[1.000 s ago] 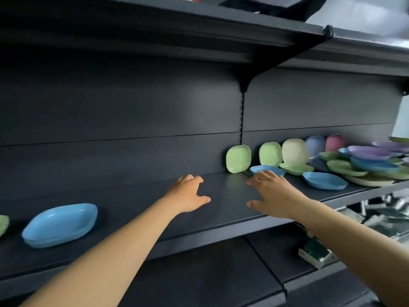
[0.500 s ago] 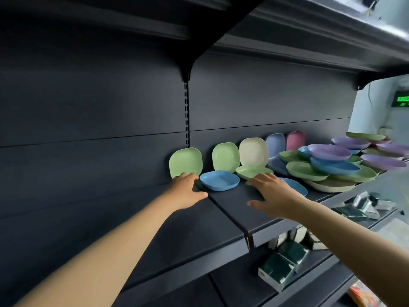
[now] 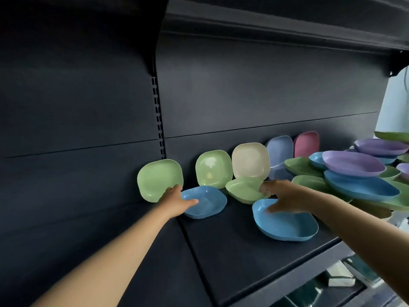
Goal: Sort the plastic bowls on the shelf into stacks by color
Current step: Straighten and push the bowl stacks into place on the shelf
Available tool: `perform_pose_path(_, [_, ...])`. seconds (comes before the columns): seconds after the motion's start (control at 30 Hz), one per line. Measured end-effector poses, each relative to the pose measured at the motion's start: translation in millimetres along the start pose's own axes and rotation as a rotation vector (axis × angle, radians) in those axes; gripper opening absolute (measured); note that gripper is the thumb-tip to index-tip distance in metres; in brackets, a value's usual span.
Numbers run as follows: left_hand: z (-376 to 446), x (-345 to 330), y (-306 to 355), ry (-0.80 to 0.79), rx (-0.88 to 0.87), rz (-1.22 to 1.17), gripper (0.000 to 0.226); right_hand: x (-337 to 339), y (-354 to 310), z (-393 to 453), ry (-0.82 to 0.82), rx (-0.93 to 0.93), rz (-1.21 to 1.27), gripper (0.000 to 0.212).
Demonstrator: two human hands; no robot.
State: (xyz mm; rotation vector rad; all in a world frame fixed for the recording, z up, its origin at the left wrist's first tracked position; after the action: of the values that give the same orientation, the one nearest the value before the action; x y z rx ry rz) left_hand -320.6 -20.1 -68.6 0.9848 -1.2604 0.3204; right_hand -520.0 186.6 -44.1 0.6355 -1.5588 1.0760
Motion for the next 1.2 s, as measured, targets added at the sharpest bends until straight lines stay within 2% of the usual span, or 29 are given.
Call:
perform_pose_path(0.2, [13,-25,9,0.060,0.238,-0.214,0.082,1,25,34,-0.200,0.076,-0.178,0.039])
perform_pose_path(0.43, [12,-38,14,0.099,0.371,-0.324,0.095,5,25,43,-0.333,0.205,-0.212,0.045])
perform_pose_path(0.6, [-8,-37,3,0.146,0.400,-0.453,0.076,-2,14,48,-0.420,0.272,-0.138,0.042])
perform_pose_path(0.7, [-27,-31,-8,0.217,0.388,-0.582,0.051,-7,-1,50,-0.459,0.309,-0.098,0.018])
perform_pose_path(0.77, [-41,-25,-15,0.277,0.384,-0.651,0.040,-9,-12,51,-0.452,0.322,-0.061,0.014])
perform_pose_path(0.87, [-63,-17,-29,0.360,0.389,-0.737,0.042,-13,-26,49,-0.450,0.344,-0.083,0.027])
perform_pose_path(1.0, [-88,-11,-56,0.415,0.433,-0.812,0.039,-23,-42,45,-0.443,0.398,-0.189,0.032])
perform_pose_path(1.1, [-102,-2,-71,0.441,0.445,-0.833,0.037,-29,-59,41,-0.475,0.394,-0.115,0.030])
perform_pose_path(1.2, [-118,13,-86,0.465,0.436,-0.875,0.036,-34,-81,35,-0.510,0.330,0.061,0.030])
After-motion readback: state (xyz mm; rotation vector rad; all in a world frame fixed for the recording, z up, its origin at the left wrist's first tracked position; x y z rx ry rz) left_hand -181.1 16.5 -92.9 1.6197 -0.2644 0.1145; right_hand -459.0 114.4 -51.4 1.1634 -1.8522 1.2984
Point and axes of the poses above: each hand's wrist, its own z-axis towards the middle knuckle, its own x-axis out of the back of the hand, y = z × x, the point moved 3 cm from there along z, towards the middle knuckle, and after that the axes turned 8 degrees about z, right-handed, at the moved point
